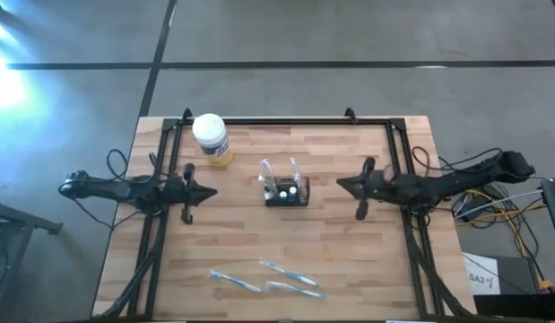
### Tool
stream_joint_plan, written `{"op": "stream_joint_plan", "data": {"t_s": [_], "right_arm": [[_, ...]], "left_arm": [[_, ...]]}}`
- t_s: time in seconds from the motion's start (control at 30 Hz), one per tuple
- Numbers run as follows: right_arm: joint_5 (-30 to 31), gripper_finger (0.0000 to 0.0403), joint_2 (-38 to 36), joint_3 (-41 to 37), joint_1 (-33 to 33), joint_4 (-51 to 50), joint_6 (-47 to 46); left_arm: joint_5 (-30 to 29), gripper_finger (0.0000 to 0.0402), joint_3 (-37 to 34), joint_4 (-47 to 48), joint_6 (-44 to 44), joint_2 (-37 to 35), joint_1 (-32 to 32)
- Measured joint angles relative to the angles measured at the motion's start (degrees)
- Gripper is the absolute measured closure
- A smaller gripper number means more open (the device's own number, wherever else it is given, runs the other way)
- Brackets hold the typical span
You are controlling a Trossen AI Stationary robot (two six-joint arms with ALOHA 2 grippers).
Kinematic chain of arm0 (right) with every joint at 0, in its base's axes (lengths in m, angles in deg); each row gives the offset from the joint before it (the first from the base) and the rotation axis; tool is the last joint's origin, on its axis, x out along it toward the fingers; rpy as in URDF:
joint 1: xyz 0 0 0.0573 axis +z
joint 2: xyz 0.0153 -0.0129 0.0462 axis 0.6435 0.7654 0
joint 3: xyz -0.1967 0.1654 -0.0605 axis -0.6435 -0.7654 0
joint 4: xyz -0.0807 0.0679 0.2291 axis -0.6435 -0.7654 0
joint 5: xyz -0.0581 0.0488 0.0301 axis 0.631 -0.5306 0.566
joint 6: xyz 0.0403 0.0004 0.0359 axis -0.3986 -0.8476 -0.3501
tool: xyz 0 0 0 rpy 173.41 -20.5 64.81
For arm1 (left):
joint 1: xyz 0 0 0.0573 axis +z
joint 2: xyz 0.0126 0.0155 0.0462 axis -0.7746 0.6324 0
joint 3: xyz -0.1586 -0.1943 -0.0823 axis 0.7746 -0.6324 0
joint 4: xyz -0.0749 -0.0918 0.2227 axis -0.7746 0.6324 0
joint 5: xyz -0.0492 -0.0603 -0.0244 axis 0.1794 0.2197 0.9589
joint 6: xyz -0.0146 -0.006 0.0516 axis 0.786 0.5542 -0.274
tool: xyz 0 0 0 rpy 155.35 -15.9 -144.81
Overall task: Pick & Place toothbrushing station
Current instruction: Put the top blue toothbrush into the wire organizer
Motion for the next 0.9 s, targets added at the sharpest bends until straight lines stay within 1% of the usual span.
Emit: {"op": "stream_joint_plan", "data": {"t_s": [0.1, 0.17, 0.4, 0.57, 0.67, 0.73, 0.8, 0.9], "right_arm": [[0.72, 0.0392, 5.23, 10.26, 1.71, -16.63, -4.54], [0.86, 0.0392, 9.75, 16.39, 3.92, -23.05, -6.39], [0.89, 0.0392, 26.40, 33.48, 13.71, -30.46, -9.72], [0.81, 0.0392, 37.87, 44.49, 17.48, -36.81, -14.63], [0.84, 0.0390, 44.61, 51.95, 18.31, -44.20, -19.08], [0.26, 0.0383, 49.20, 57.51, 18.31, -51.23, -25.30], [-3.13, 0.0368, 53.98, 63.55, 18.25, -58.55, -30.26], [-7.29, 0.0335, 61.36, 71.90, 18.25, -67.31, -32.60]], "left_arm": [[0.03, 0.0395, 0.00, 0.05, 1.62, 1.30, 0.00], [0.07, 0.0394, 0.00, 0.14, 2.30, 2.10, 0.00], [0.07, 0.0387, -0.03, 0.16, 2.85, 4.02, 0.00], [0.86, 0.0391, -0.09, 0.27, 3.97, 4.10, 0.00], [1.05, 0.0392, -0.09, 0.32, 3.98, 4.10, 0.00], [1.08, 0.0390, -0.09, 0.32, 4.00, 4.10, 0.00], [1.11, 0.0389, -0.11, 0.34, 4.00, 4.10, 0.02], [1.11, 0.0388, -0.11, 0.36, 3.89, 4.12, 0.02]]}}
